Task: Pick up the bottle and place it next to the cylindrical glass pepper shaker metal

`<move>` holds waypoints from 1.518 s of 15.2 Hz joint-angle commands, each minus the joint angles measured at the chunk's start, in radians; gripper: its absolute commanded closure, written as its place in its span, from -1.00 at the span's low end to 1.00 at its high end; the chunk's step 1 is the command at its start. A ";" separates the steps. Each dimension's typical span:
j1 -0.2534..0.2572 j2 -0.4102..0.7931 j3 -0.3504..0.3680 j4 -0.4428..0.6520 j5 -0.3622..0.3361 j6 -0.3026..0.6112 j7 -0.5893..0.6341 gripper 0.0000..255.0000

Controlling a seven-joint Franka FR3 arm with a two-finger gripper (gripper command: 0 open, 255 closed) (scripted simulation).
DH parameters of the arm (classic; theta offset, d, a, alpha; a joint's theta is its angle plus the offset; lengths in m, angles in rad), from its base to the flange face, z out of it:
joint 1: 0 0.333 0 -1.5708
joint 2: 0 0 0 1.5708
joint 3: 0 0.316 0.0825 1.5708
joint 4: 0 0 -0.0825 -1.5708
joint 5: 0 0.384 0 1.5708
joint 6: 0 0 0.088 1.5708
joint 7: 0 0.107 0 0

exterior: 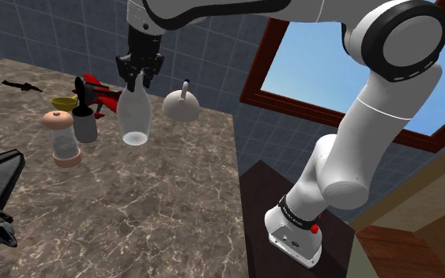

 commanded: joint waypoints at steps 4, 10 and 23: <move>0.001 0.014 0.000 -0.048 -0.002 0.063 0.004 1.00; 0.001 0.039 0.000 -0.106 -0.006 0.146 0.008 1.00; 0.001 0.039 0.000 -0.106 -0.006 0.146 0.008 -1.00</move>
